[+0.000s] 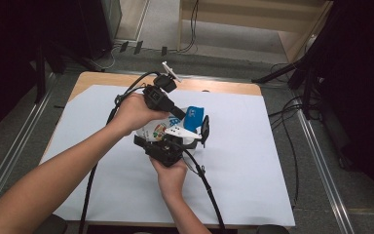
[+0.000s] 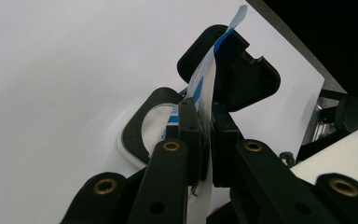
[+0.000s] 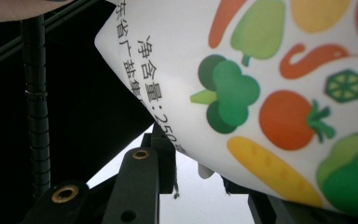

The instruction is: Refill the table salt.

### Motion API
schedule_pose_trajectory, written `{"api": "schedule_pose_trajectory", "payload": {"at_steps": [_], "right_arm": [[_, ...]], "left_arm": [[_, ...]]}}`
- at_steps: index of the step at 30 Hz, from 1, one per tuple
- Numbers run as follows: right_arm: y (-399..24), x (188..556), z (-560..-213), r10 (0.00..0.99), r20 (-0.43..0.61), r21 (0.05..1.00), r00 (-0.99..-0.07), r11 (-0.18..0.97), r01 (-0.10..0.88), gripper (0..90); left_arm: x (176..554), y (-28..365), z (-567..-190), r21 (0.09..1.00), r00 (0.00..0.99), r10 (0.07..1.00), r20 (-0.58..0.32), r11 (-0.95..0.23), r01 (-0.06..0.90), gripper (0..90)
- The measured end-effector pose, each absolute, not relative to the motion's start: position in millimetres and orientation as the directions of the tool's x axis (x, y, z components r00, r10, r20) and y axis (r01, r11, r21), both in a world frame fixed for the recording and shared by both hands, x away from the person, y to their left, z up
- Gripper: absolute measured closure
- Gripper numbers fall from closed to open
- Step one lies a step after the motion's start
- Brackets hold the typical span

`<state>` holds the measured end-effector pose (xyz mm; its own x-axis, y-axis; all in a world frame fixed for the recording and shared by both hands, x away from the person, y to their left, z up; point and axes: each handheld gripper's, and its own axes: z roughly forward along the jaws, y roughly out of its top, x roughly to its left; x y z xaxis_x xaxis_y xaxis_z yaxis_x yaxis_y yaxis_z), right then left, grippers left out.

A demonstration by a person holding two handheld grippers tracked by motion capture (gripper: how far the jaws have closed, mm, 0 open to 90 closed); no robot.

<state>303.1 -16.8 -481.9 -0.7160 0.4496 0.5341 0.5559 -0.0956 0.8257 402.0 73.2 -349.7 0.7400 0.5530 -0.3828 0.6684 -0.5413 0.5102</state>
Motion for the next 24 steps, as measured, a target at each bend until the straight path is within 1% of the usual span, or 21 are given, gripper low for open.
{"api": "schedule_pose_trajectory", "payload": {"at_steps": [8,13,16,19,24], "right_arm": [[-18.4,303.0,-481.9,0.448,0.535,0.826,-0.717,-0.096,0.556,72.7],[-17.2,302.3,-482.4,0.438,0.54,0.824,-0.719,-0.098,0.558,72.7],[-16.6,301.3,-481.9,0.445,0.53,0.83,-0.722,-0.096,0.55,72.7],[-15.1,299.8,-482.3,0.465,0.498,0.844,-0.732,-0.068,0.531,72.1],[-15.8,300.3,-482.3,0.477,0.484,0.849,-0.734,-0.052,0.526,70.2]], "left_arm": [[401.7,78.9,-349.7,0.503,0.742,0.55,-0.384,-0.549,0.667,85.2],[401.0,81.2,-348.6,0.5,0.741,0.552,-0.383,-0.551,0.669,88.9],[400.8,81.3,-348.3,0.494,0.74,0.552,-0.385,-0.554,0.67,90.0],[400.4,78.4,-349.9,0.479,0.745,0.549,-0.379,-0.572,0.665,90.0],[400.4,75.7,-350.3,0.481,0.744,0.55,-0.379,-0.57,0.666,90.0]]}}
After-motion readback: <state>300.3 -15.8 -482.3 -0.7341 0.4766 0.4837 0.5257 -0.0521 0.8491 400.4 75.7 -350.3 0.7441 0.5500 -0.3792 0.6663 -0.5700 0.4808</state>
